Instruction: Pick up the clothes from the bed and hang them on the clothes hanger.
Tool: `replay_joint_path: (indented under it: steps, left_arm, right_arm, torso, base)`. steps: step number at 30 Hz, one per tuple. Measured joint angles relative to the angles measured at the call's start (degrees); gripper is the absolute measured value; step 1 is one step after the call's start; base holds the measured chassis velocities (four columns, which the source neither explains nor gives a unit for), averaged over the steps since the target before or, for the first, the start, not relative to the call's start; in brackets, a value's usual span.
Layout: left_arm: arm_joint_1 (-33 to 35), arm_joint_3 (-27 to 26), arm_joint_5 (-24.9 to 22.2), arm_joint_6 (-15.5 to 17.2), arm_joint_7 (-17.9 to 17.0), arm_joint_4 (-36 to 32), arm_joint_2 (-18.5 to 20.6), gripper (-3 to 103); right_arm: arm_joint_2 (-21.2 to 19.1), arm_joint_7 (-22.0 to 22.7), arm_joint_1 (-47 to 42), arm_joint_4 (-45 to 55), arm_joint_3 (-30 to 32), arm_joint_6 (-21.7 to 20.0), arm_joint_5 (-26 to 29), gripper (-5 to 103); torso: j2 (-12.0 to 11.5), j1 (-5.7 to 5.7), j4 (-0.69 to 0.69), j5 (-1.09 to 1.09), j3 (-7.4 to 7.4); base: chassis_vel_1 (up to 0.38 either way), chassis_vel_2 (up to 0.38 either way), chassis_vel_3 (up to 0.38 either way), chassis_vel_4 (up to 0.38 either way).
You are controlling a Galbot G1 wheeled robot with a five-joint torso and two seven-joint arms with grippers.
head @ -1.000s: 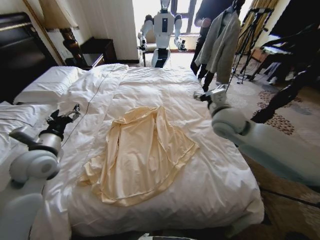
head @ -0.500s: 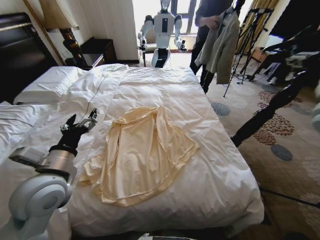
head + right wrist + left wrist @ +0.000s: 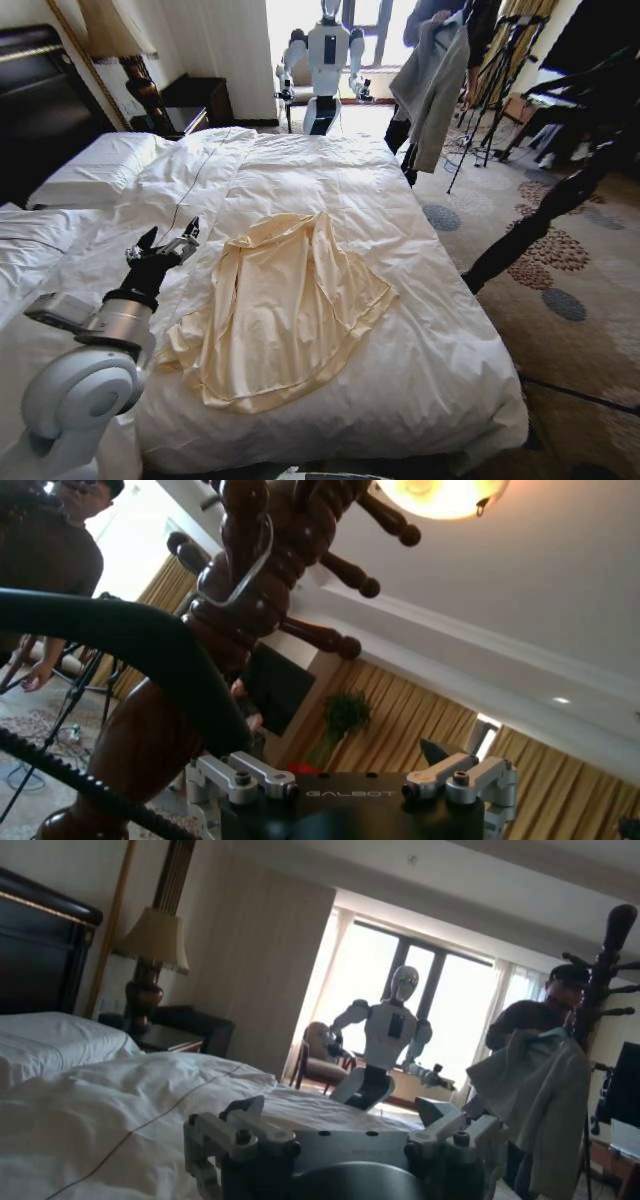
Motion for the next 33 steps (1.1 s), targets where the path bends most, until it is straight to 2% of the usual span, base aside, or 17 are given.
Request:
replay_joint_path:
  steps: [5, 8, 10, 15, 23, 26, 33]
  left_arm:
    - [-0.43, 0.41, 0.21, 0.13, 0.18, 0.07, 0.05, 100]
    - [-0.55, 0.45, 0.26, 0.24, 0.19, 0.09, 0.07, 100]
    - [-0.52, 0.46, 0.54, 0.37, 0.20, 0.11, -0.10, 100]
    - [-0.06, 0.20, 0.99, 0.40, 0.31, 0.14, -0.40, 100]
    - [0.71, -0.83, 1.13, 0.16, 0.36, 0.18, -0.27, 100]
    - [0.90, -0.59, 1.80, 0.13, 0.55, 0.20, -0.48, 100]
    - [0.97, -0.32, 2.36, 0.12, 0.89, 0.20, -0.44, 100]
  right_arm:
    - [1.65, -4.97, 0.69, -2.73, -0.12, 1.75, 0.50, 100]
    - [2.30, -5.36, 0.14, -2.36, -0.06, 3.06, 1.12, 100]
    - [2.94, -5.20, -0.85, 0.60, 0.14, 4.13, 3.41, 100]
    - [5.01, -4.30, -1.13, 2.73, 0.13, 3.84, 7.18, 100]
    - [5.92, -7.92, -0.99, 0.07, 0.23, 4.91, 3.75, 100]
    - [5.54, -8.05, -0.99, 0.66, 0.24, 4.91, 3.81, 100]
    - [4.84, -7.45, -0.62, 1.94, 0.56, 5.04, 3.78, 100]
  torso:
    - [0.00, 0.01, 0.00, 0.00, 0.00]
    - [0.00, 0.01, 0.01, -0.02, 0.00]
    - [0.00, 0.01, 0.01, -0.01, 0.00]
    - [0.00, 0.00, 0.02, -0.05, 0.00]
    - [0.00, 0.01, 0.00, 0.00, 0.00]
    - [0.00, 0.00, 0.00, -0.05, -0.01]
    - [0.00, 0.00, 0.00, 0.00, 0.00]
  base:
    - [0.000, 0.000, 0.000, 0.000]
    - [0.000, 0.000, 0.000, 0.000]
    - [0.000, 0.000, 0.000, 0.000]
    - [0.000, 0.000, 0.000, 0.000]
    - [0.000, 0.000, 0.000, 0.000]
    - [0.000, 0.000, 0.000, 0.000]
    - [0.000, 0.000, 0.000, 0.000]
